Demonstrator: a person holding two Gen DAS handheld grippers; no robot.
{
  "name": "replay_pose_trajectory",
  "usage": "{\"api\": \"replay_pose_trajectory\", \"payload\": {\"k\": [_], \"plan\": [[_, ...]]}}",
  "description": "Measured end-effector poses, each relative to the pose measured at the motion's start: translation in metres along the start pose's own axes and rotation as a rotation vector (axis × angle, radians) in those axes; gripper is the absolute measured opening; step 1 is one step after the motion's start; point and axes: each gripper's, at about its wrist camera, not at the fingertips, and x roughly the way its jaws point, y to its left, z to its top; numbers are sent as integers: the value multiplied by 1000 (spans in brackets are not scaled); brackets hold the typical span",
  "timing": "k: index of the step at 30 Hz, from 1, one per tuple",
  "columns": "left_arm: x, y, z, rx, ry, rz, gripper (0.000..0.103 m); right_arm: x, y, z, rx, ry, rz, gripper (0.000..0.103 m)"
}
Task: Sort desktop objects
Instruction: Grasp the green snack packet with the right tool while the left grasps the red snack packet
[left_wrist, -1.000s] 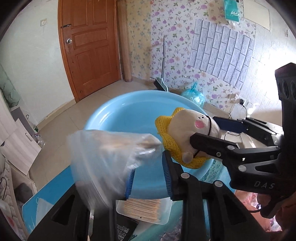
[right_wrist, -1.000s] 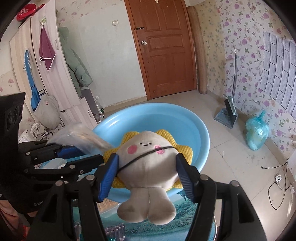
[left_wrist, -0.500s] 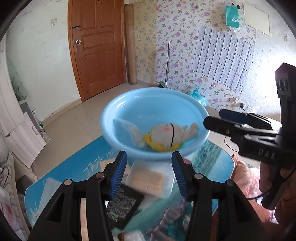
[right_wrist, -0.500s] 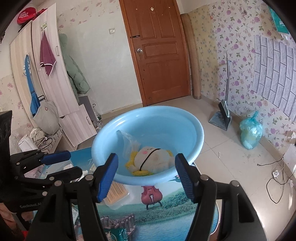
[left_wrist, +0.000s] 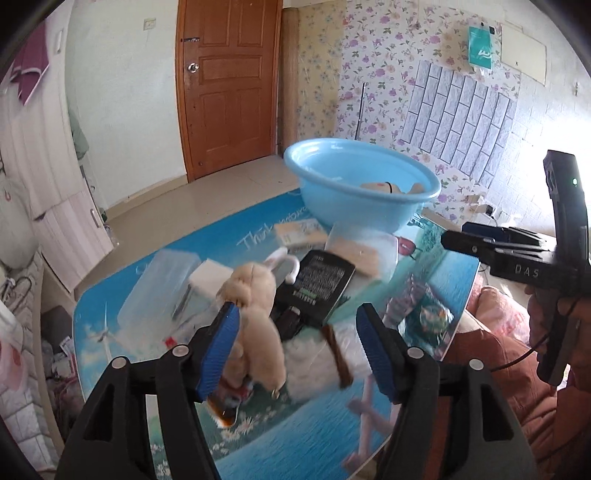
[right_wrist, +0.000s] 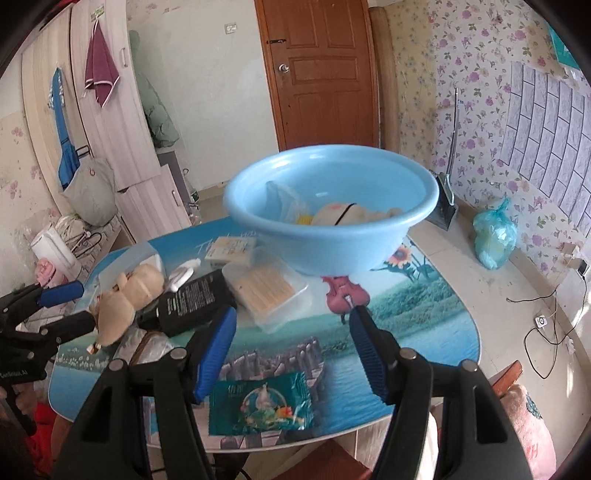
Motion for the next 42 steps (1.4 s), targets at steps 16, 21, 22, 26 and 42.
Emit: {"api": "replay_pose_trajectory", "payload": {"k": [16, 21, 22, 26, 42], "plan": [[-1, 27, -45, -148, 9, 57, 84, 1, 12, -42, -21, 100, 43, 67], [4, 29, -64, -140, 68, 110, 84, 3, 11, -48, -32, 102, 58, 73], [5, 31, -67, -139, 76, 118, 84, 5, 13, -49, -36, 102, 61, 73], [8, 41, -71, -161, 101, 137, 84, 10, 18, -50, -62, 117, 71, 78], [43, 43, -52, -153, 121, 158, 84, 22, 22, -60, -96, 171, 53, 83]]}}
